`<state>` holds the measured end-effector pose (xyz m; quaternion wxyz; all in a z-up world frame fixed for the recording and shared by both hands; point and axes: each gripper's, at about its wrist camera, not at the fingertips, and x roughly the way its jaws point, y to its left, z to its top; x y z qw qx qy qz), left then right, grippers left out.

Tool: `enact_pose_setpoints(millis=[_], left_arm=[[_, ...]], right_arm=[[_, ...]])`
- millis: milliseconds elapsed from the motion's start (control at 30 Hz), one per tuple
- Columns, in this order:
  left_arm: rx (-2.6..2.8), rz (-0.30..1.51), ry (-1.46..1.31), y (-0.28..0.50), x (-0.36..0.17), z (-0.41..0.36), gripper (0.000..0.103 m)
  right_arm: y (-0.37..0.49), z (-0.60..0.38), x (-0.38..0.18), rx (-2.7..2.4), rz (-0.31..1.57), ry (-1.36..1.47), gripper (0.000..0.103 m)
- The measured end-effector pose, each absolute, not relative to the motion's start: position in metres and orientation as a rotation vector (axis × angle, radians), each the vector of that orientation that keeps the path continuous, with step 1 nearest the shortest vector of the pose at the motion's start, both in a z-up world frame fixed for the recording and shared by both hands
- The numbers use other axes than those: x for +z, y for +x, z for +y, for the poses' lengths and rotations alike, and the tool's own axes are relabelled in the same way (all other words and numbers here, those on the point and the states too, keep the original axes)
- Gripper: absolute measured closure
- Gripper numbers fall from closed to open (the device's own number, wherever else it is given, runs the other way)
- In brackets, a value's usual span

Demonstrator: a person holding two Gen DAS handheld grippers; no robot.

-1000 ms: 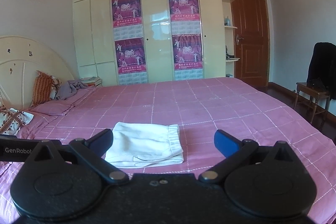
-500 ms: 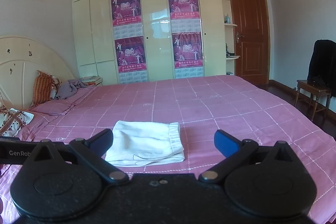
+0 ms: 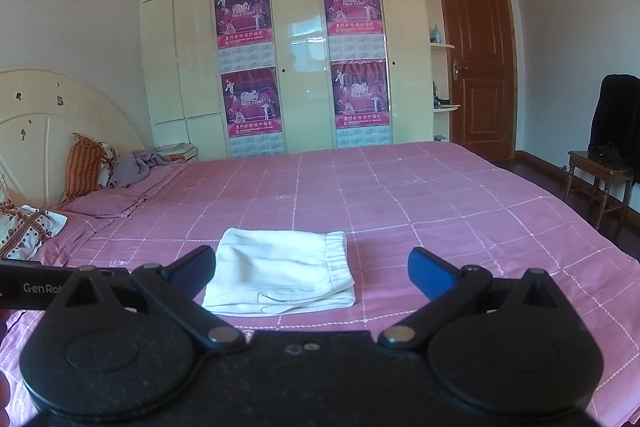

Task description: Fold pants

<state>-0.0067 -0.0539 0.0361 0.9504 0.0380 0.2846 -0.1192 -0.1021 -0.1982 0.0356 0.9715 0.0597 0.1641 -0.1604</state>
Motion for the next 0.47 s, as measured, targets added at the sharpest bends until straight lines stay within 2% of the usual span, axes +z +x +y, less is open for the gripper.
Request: enact_pose_setpoints(millis=[467], left_arm=[[-0.294,0.583,0.080,0.005,0.021,-0.060,0.000]], right_arm=[[-0.094,-0.194,0.025,-0.313,0.364,0.129,0.000]])
